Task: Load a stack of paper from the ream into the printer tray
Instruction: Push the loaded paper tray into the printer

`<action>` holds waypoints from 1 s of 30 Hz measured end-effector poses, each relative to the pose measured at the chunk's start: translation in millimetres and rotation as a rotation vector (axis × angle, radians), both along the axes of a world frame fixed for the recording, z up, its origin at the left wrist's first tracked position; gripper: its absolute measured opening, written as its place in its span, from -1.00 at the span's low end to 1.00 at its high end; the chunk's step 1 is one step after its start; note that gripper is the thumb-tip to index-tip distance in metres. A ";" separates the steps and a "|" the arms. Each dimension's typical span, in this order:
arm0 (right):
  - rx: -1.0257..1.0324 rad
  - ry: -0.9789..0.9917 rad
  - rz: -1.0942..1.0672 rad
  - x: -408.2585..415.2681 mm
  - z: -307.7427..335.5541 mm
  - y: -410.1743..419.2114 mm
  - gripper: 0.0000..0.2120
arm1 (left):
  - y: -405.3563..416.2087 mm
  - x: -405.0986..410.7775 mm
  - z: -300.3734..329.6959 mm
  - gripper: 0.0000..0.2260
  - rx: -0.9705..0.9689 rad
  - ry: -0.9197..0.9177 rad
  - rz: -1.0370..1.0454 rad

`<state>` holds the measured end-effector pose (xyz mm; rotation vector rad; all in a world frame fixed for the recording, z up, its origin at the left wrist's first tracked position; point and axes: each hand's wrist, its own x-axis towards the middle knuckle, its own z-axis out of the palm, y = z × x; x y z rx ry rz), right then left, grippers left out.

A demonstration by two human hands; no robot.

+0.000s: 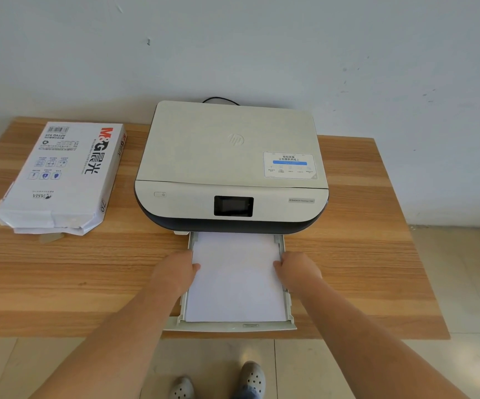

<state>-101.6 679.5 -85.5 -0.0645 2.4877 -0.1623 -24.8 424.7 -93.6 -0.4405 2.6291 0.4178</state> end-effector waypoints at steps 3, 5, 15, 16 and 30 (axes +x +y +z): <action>0.004 -0.020 -0.032 1.0 -1.7 -2.2 -0.68 | -0.5 -0.4 -1.0 -0.77 0.024 -0.004 0.016; 0.006 -0.026 -0.034 1.0 -1.4 -1.9 -0.68 | -1.0 0.0 -0.3 -0.77 0.041 -0.006 0.024; 0.007 -0.012 -0.016 1.5 2.2 -1.2 -0.65 | -2.5 0.2 0.5 -0.72 0.083 -0.019 0.026; 0.008 -0.013 -0.019 1.5 1.9 -1.8 -0.65 | -2.4 0.1 0.4 -0.73 0.085 -0.020 0.030; 0.000 0.030 -0.044 3.8 0.8 -4.8 -0.65 | -2.4 -0.6 0.3 -0.78 0.076 -0.024 0.021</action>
